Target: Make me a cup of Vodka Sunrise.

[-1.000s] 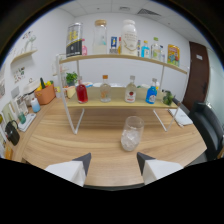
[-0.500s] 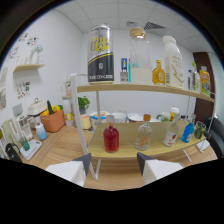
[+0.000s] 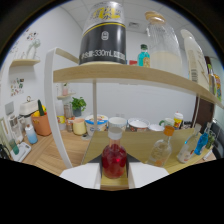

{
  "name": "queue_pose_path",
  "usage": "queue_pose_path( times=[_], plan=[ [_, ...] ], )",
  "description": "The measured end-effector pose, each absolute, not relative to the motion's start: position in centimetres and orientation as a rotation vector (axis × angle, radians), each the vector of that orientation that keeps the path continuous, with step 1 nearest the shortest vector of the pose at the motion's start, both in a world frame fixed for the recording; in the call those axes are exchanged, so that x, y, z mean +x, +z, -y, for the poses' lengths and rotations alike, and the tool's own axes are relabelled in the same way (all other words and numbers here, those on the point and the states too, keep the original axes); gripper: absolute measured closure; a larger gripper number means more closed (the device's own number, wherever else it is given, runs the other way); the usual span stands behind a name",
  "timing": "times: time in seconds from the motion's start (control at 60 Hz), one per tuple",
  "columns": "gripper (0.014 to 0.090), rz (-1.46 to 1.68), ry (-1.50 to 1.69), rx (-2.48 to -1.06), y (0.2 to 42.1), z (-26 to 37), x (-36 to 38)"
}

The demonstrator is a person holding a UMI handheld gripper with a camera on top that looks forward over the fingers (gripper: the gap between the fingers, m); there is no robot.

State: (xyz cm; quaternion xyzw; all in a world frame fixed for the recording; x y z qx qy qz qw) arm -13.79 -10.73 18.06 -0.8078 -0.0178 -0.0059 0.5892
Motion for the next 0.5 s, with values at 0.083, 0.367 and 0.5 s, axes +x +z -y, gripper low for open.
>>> queue_pose_path(
  times=[0.083,0.367,0.5],
  plan=[
    [0.0688,0.032,-0.008,-1.881,18.1,10.6,-13.8],
    [0.0703,0.052,0.003,-1.872,18.9,12.4,-13.1],
    [0.0703,0.064,0.025,-1.852,19.8,15.1,-12.1]
  ],
)
